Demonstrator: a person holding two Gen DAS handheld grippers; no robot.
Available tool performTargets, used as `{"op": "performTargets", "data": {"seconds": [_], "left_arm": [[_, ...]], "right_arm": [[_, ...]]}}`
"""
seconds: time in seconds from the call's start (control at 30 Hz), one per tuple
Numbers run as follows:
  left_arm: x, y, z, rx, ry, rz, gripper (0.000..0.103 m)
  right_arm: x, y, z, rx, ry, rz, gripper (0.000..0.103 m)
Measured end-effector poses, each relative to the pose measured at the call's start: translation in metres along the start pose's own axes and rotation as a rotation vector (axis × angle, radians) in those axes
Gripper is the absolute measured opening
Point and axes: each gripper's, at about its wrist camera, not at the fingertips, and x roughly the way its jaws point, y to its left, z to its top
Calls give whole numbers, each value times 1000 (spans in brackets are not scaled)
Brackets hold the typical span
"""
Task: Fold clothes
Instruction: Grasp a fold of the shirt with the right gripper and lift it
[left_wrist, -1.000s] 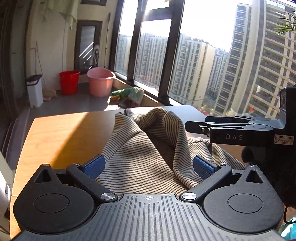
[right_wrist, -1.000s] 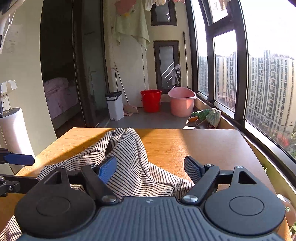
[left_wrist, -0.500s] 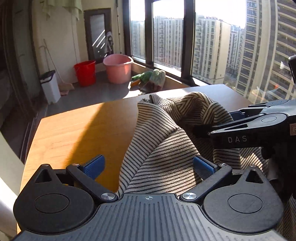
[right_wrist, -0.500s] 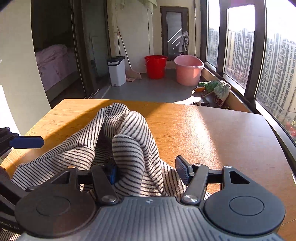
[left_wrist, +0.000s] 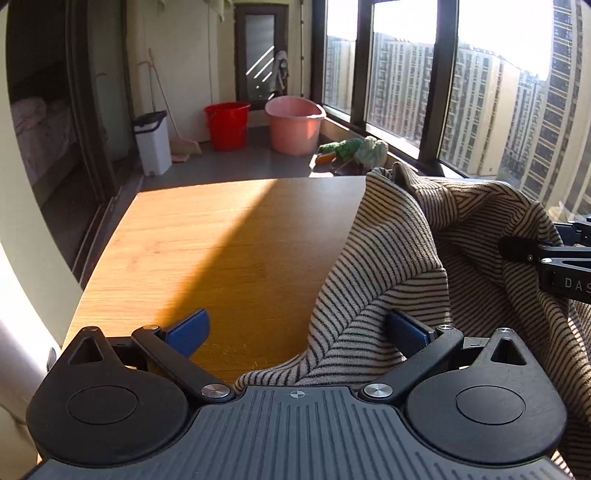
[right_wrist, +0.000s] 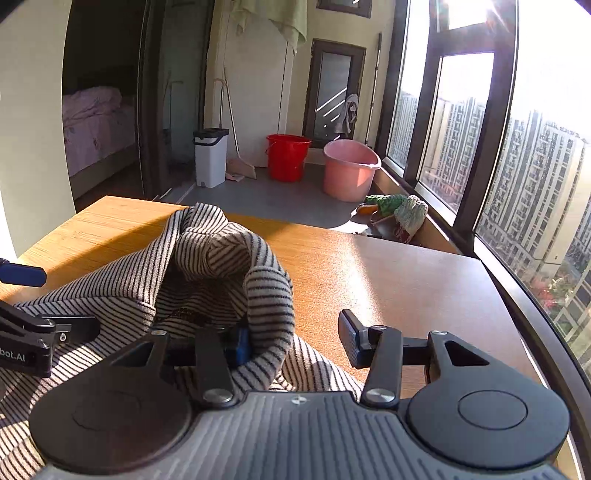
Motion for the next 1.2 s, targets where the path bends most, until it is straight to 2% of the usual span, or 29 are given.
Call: {"op": "performTargets", "data": {"seconds": [0.1,0.17,0.2,0.23,0.27,0.3,0.33,0.4,0.43,0.5,0.53,0.63,0.67,0.73,0.77,0.87,0.9,0.93,1.0,1.03,1.1,1.13,1.2], "left_arm": [[-14,11,3,-81,-38,21,103],[-25,18,9,-140,-20,-19,103],[-33,23,13,-179,-6,-53,103],[-44,28,20,-220,-10,-94,103],[-56,32,27,-262,-16,-135,103],[-67,37,34,-303,-23,-176,103],[-78,38,40,-310,-49,-185,103],[-88,30,44,-256,-89,-124,103],[-89,25,45,-216,-99,-79,103],[-70,11,34,-153,-38,-27,103],[-60,4,29,-121,-5,-2,103],[-30,-14,6,-89,139,-83,103],[-28,-21,-1,-42,123,-56,103],[-29,-34,-9,47,85,-13,103],[-30,-38,-6,58,72,-30,103],[-35,-49,3,86,25,-79,103],[-36,-52,6,98,5,-87,103],[-34,-59,8,128,-11,-85,103],[-21,-68,13,178,7,-75,103],[-12,-68,14,187,23,-69,103],[7,-68,14,203,58,-57,103],[15,-63,15,203,46,-66,101],[22,-49,18,190,13,-63,69]], "right_arm": [[-1,-9,1,36,17,8,51],[-10,-15,5,118,11,47,52],[-15,-18,8,161,6,67,59],[-21,-20,10,188,-6,91,73],[-27,-21,12,213,-19,115,80],[-29,-20,13,211,-23,113,89],[-31,-19,13,206,-26,107,95],[-28,-14,9,181,-9,73,103],[-25,-12,5,174,9,67,103],[-18,-7,-3,163,48,60,103],[-20,-6,-3,166,34,63,103],[-28,-5,-4,181,-19,74,103],[-29,-5,-1,182,-24,81,101],[-28,-7,6,183,-29,94,79],[-28,-8,9,184,-31,101,76],[-22,-8,15,182,-24,112,75],[-16,-7,14,179,-11,109,70],[-11,-9,13,197,6,135,48],[-1,-14,10,240,39,196,19],[-2,-19,10,267,40,215,16],[-12,-22,13,243,-3,200,12],[-19,-23,16,223,-25,193,11],[-28,-28,21,190,-48,177,8]]}}
